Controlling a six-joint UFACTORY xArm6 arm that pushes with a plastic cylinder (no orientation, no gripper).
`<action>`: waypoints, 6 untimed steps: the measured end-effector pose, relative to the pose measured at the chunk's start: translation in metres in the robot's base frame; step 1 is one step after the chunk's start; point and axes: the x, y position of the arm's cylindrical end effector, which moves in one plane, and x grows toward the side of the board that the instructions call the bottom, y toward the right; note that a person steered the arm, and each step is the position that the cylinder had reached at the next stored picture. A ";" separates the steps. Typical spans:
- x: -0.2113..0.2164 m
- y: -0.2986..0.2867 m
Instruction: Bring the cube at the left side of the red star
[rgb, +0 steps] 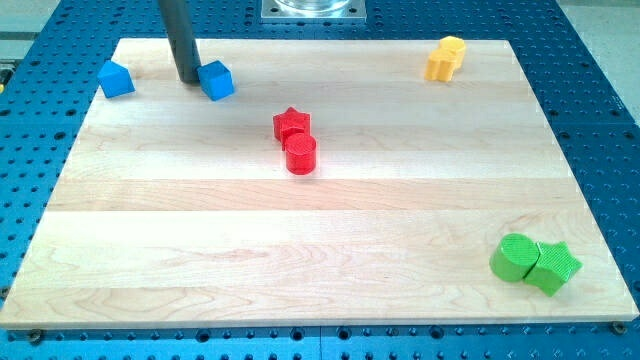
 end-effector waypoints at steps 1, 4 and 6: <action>0.021 0.032; 0.079 0.032; 0.049 0.102</action>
